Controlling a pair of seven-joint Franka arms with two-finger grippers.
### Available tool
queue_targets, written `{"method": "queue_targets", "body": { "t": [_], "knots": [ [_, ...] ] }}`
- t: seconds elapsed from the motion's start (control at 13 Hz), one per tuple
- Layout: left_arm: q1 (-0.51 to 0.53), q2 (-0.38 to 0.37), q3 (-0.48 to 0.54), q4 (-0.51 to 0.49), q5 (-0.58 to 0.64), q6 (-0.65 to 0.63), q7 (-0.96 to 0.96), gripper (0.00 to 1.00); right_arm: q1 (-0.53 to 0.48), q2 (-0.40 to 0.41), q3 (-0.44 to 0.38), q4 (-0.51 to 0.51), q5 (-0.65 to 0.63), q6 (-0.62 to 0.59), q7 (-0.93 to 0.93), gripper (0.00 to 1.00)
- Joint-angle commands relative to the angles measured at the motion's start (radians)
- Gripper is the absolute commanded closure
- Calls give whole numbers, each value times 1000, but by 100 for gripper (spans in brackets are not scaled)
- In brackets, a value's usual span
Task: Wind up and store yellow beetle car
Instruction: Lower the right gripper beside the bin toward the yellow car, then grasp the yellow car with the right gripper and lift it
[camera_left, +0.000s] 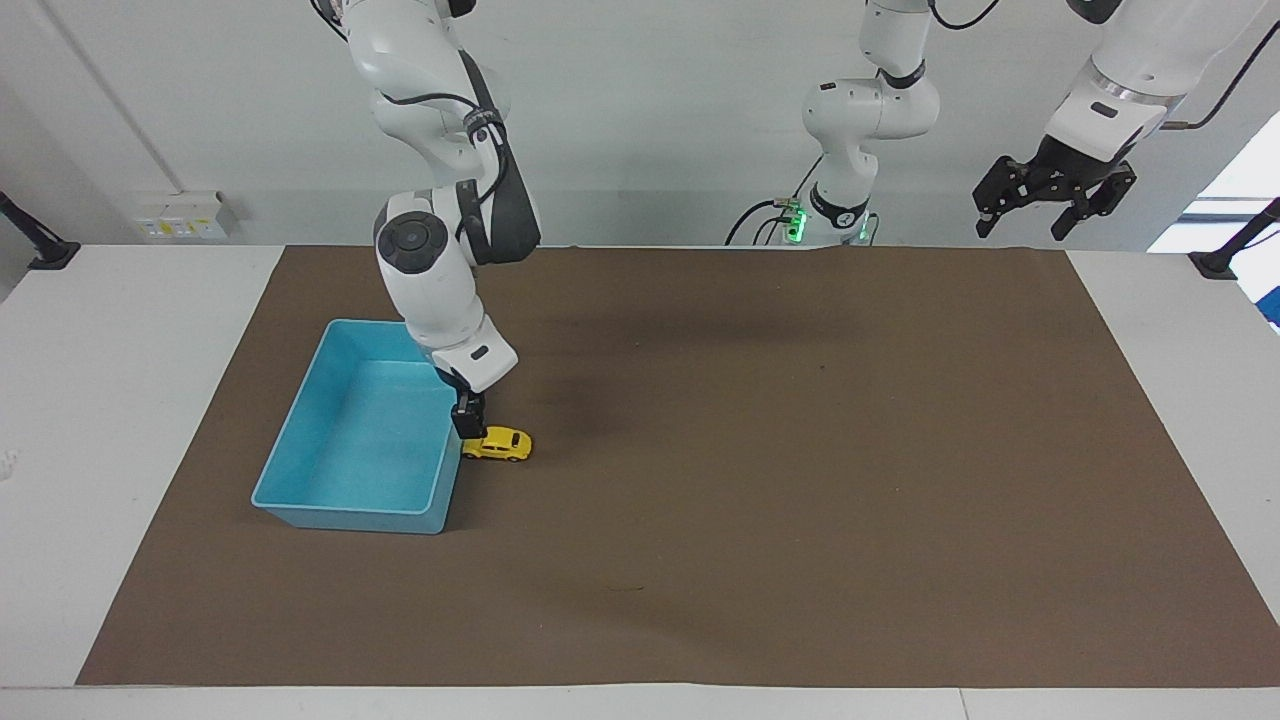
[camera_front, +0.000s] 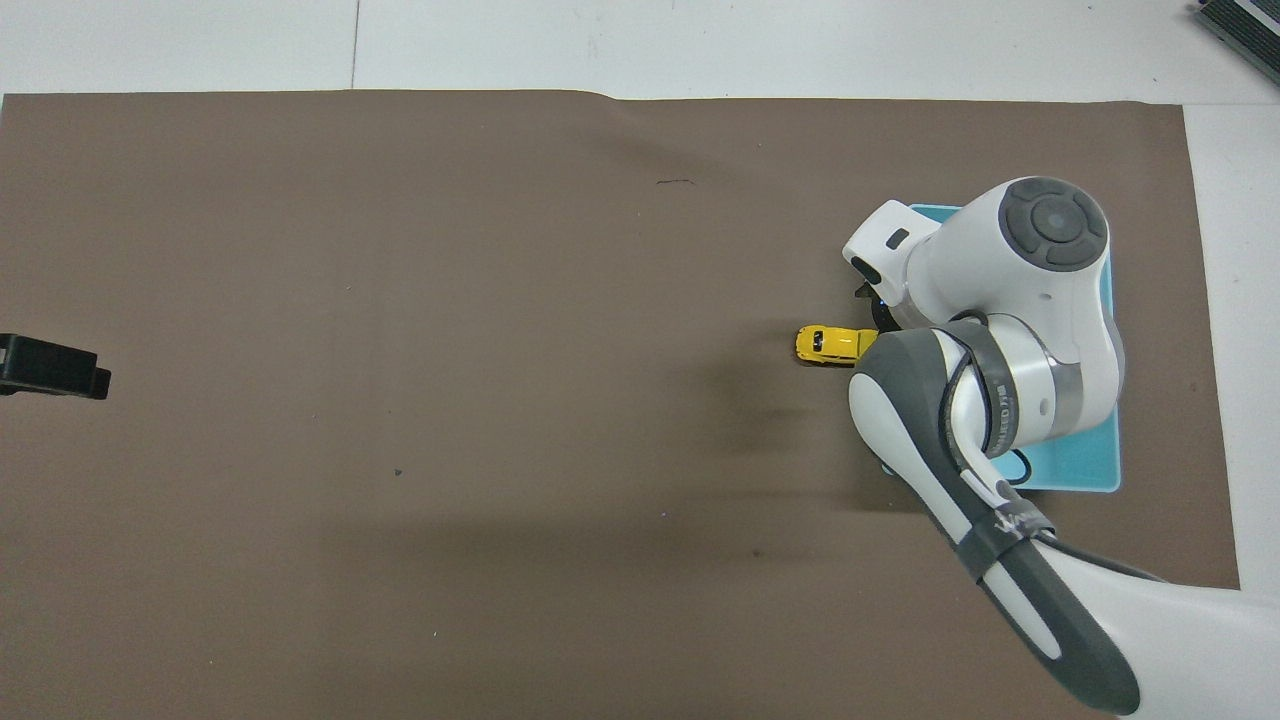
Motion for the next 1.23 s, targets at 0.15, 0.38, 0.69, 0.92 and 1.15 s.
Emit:
{"method": "queue_targets", "body": {
  "t": [0.15,0.38,0.69,0.92,1.15],
  "knots": [
    [17,-21,-10,-20,-13,-6,12,0,14,31,2,-61,-7,131,-11,0],
    [21,-21,-10,-20,-13,-6,12,0,14,68,0,-63,-9,184,-12,0],
    [21,-21,-10,-20,-11,-6,12,0,7,79,0,-90,-12,233,-16,0],
    [19,-21,-10,-20,-13,-6,12,0,9,85,0,-95,-12,236,-14,0],
    [21,-21,-10,-20,-13,-6,12,0,7,90,0,-115,-12,261,-12,0]
  ]
}}
